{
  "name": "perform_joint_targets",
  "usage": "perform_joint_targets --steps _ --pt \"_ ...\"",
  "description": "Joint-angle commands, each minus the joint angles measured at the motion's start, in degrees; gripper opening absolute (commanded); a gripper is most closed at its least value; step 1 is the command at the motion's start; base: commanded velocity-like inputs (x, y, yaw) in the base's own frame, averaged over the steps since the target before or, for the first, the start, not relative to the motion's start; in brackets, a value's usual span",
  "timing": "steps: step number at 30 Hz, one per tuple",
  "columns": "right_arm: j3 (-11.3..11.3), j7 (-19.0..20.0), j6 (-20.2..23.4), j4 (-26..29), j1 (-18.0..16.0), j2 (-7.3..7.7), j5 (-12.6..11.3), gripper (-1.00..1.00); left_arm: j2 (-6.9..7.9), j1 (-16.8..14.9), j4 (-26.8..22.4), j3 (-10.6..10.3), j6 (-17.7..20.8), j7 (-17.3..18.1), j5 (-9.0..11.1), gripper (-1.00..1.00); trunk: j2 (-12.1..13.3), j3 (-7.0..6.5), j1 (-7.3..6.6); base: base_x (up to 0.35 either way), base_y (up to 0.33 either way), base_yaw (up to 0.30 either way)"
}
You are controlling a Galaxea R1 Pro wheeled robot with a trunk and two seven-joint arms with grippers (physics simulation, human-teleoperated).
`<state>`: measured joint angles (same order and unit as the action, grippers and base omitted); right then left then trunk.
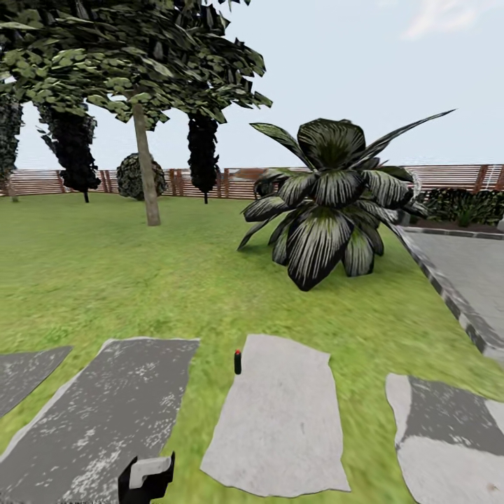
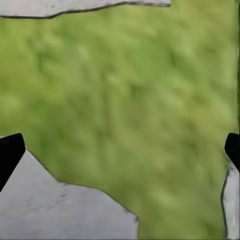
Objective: In the garden, pick up the pesticide atomizer on the floor and spray pesticide onto both trees until each tree trunk is fully covered.
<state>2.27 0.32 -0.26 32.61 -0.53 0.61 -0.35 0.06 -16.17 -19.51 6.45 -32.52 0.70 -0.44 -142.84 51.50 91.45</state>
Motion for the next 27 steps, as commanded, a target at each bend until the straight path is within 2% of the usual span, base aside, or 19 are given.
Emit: perform_joint_targets --steps 1,13,27 --pt "0.00 0.00 0.00 0.00 0.00 0.00 0.00 1.00 -0.02 0.00 0.00 0.01 0.00 0.00 0.00 1.00 0.00 0.00 0.00 0.087 -0.331 0.264" --pt "0.01 0.02 0.00 0.00 0.00 0.00 0.00 1.00 -0.01 0.00 0.00 0.00 0.00 0.00 0.00 1.00 0.00 0.00 0.00 0.087 -0.331 0.260" --pt "0.01 -0.05 0.00 0.00 0.00 0.00 0.02 1.00 0.02 0.00 0.00 0.05 0.00 0.00 0.00 1.00 0.00 0.00 0.00 0.087 -0.331 0.021"
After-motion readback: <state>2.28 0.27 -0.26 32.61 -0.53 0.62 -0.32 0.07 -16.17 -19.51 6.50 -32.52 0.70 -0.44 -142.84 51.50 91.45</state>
